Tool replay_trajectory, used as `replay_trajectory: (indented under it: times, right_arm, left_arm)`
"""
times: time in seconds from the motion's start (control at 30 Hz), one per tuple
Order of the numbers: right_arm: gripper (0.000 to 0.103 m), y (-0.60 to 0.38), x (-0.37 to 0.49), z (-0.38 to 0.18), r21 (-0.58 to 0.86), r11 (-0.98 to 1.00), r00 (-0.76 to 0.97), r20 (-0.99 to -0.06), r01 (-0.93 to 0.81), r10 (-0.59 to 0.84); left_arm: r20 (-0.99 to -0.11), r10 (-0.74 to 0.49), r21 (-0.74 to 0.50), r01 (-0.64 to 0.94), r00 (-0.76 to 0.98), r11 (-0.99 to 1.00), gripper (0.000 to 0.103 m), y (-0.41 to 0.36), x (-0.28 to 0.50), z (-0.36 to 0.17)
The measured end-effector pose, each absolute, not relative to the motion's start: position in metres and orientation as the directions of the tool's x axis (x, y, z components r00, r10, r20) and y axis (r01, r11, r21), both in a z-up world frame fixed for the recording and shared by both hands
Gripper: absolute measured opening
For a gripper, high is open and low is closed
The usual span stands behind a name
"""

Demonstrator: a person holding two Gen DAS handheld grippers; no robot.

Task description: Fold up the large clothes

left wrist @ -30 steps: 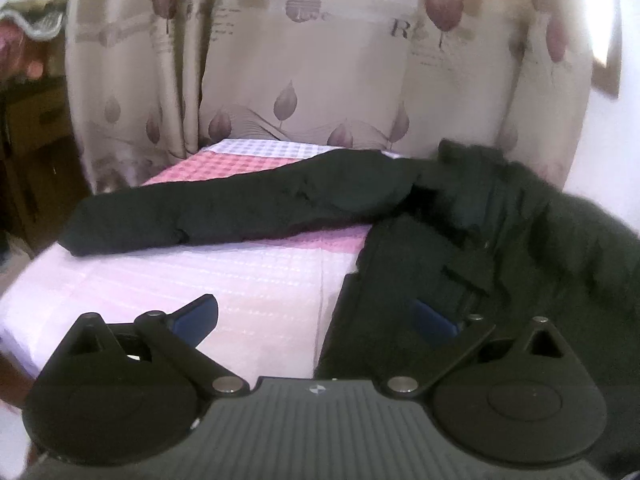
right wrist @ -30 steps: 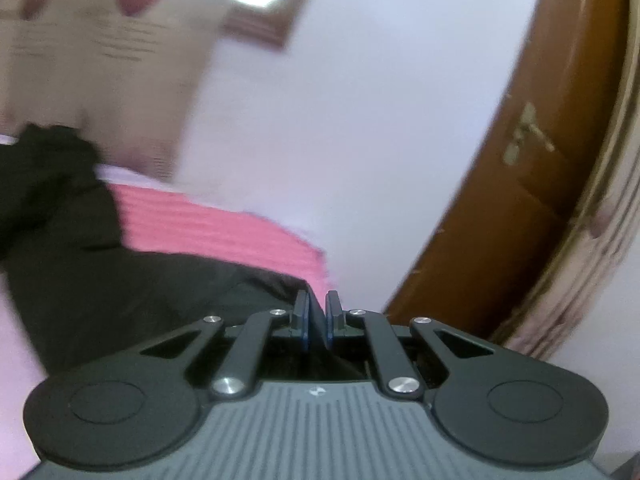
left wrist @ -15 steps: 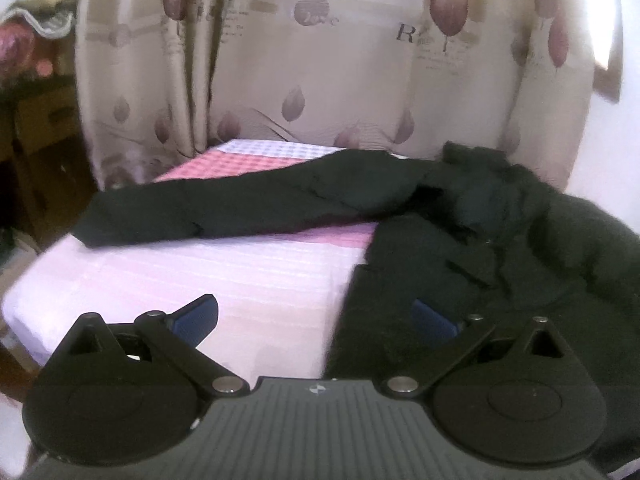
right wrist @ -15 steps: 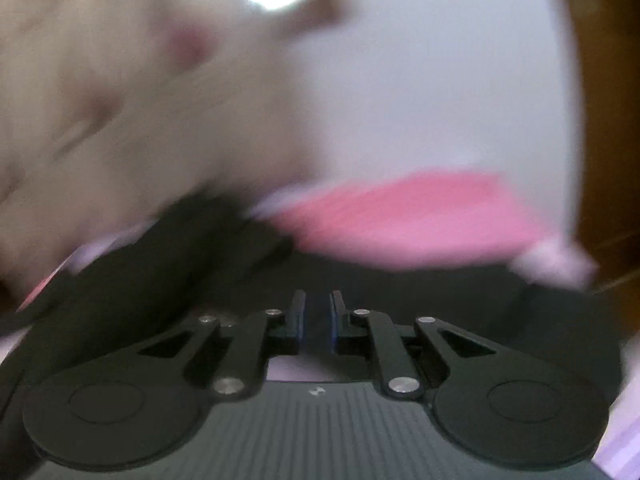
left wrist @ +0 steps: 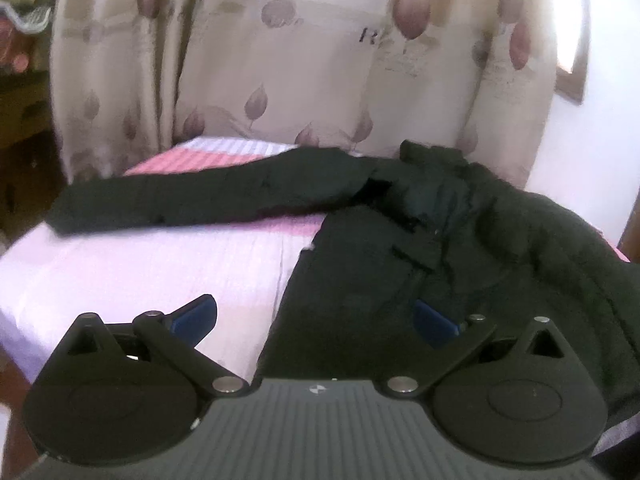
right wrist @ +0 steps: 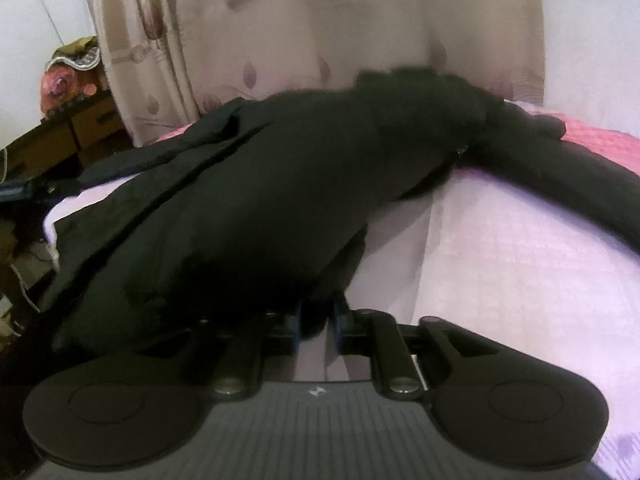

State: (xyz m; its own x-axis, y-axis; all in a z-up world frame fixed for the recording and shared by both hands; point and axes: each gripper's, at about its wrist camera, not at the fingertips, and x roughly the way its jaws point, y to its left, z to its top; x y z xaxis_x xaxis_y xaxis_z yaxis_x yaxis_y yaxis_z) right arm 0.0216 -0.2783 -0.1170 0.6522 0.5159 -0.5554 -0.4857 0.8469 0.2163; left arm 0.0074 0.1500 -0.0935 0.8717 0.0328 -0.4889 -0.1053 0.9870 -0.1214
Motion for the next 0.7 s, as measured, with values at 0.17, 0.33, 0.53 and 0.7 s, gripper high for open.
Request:
replay_trajectory:
  times: [0.17,0.33,0.53,0.7]
  right_arm:
    - [0.007,-0.271,0.025,-0.118,0.198,0.869,0.683,-0.549,-0.453,0.481]
    - [0.003,-0.303,-0.005,-0.088,0.172,0.911,0.769,-0.492,-0.374,0.408]
    - [0.000,-0.381,-0.091,-0.004,0.043,0.980,0.902,-0.384,-0.196,0.198]
    - [0.007,-0.423,-0.111,-0.008,0.202,0.963,0.854,-0.456,-0.176,0.252]
  left_arm:
    - [-0.512,0.026,-0.215,-0.158,0.859,0.964,0.103,0.166,0.007,-0.099]
    - [-0.501,0.046,-0.206,-0.171,0.864,0.963,0.103,0.174,0.002,-0.095]
    - [-0.492,0.056,-0.158,-0.153,0.869,0.975,0.103,0.175,0.001,-0.096]
    - [-0.504,0.060,-0.157,-0.160,0.862,0.975,0.103,0.175,0.011,-0.105]
